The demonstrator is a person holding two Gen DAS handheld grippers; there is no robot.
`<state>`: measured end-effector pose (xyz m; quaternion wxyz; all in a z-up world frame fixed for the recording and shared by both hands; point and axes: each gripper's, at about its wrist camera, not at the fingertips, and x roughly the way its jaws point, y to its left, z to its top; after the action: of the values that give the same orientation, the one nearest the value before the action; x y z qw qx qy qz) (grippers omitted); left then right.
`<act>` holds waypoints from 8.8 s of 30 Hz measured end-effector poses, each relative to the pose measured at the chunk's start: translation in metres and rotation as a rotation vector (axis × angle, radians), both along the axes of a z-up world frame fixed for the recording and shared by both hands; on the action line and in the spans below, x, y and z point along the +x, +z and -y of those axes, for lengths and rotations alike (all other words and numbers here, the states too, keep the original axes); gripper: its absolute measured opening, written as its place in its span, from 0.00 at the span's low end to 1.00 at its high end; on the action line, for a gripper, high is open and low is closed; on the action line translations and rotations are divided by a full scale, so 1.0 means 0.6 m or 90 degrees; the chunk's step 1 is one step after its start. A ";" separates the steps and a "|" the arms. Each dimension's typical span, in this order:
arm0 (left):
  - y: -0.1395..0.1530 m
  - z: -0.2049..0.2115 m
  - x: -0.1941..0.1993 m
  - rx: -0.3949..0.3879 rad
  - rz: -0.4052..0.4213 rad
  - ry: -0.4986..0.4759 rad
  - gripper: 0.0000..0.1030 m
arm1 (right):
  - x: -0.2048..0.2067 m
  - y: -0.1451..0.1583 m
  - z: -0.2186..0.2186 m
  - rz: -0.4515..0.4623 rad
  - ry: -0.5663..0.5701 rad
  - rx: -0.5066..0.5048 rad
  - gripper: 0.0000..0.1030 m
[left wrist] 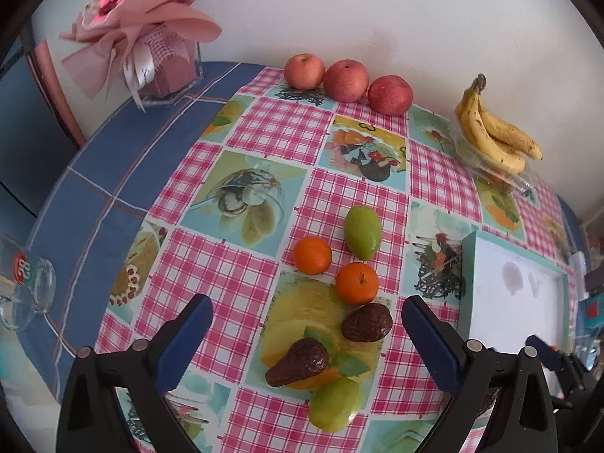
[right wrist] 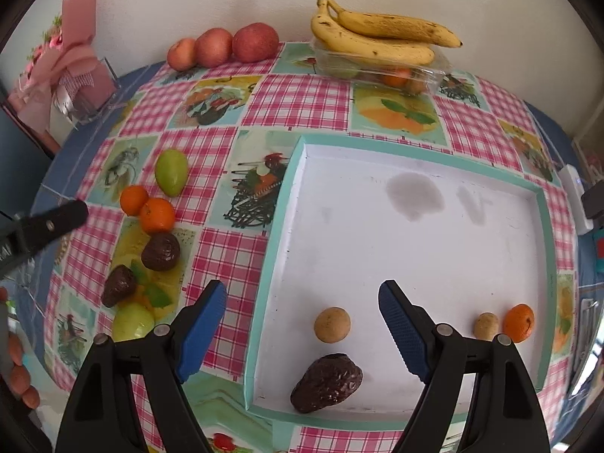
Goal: Organize fruits
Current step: 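Grasp a green fruit with the right gripper while the left grasps a dark date, then carry the green fruit and the dark date over the white tray with both grippers, then lower both fruits into the tray and open both grippers, then move both open grippers back toward the fruit pile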
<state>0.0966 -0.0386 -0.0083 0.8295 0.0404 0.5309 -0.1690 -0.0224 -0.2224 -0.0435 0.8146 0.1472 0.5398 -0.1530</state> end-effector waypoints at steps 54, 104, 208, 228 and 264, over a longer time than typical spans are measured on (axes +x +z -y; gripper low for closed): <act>-0.080 -0.129 0.041 0.028 -0.115 0.103 0.94 | 0.080 -0.071 -0.240 -0.070 0.194 0.105 0.48; -0.135 -0.005 -0.004 0.030 -0.196 -0.037 0.39 | -0.003 0.020 -0.009 0.011 0.002 0.101 0.48; -0.108 0.307 -0.126 -0.042 -0.080 -0.236 0.39 | -0.125 -0.045 0.237 0.010 -0.246 0.022 0.48; -0.091 0.308 -0.127 -0.038 -0.073 -0.245 0.40 | -0.127 -0.058 0.235 -0.005 -0.245 0.029 0.48; -0.074 0.210 -0.060 0.060 -0.038 -0.096 1.00 | -0.120 -0.026 0.220 0.027 -0.208 -0.027 0.81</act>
<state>0.0604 -0.1648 -0.0530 0.7956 0.1138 0.5579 -0.2070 -0.0946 -0.3543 -0.0594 0.7928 0.2192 0.4883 -0.2916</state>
